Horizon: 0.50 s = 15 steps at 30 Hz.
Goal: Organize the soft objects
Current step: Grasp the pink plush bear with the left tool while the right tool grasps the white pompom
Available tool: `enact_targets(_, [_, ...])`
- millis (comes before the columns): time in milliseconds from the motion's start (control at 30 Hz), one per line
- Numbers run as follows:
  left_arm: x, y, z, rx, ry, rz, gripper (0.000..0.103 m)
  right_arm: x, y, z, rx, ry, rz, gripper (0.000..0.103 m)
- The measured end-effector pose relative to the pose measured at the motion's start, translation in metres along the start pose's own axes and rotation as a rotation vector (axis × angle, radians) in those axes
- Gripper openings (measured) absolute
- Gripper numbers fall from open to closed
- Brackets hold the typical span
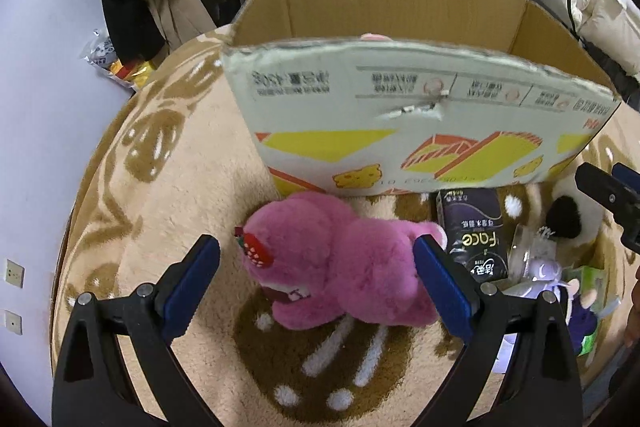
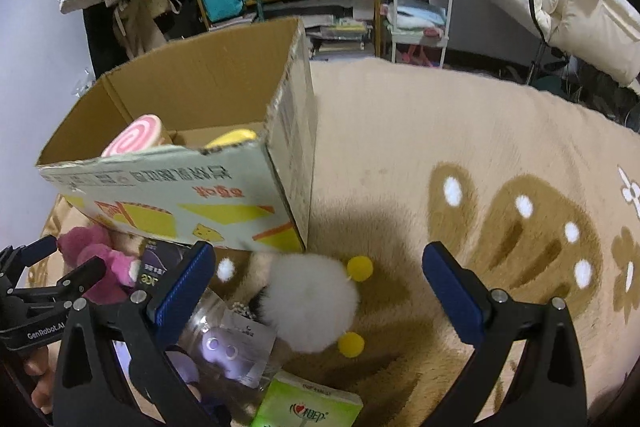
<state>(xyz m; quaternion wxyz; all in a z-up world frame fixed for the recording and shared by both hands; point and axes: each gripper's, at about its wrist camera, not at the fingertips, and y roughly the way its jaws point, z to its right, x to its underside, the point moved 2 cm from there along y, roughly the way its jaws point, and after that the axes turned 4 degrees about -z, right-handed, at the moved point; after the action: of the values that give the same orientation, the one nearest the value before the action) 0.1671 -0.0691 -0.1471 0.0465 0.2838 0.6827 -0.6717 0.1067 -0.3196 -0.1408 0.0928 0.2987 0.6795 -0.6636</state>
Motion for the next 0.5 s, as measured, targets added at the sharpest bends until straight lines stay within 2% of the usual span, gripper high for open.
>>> enact_targets(367, [0.005,0.015,0.011,-0.025,0.058,-0.047,0.096,0.004,0.030,0.005,-0.002,0.033,-0.097,0.103])
enact_targets(500, [0.006,0.017,0.013,-0.027,0.063,-0.047,0.097,0.002,0.032,0.006,0.021,0.022,-0.086,0.103])
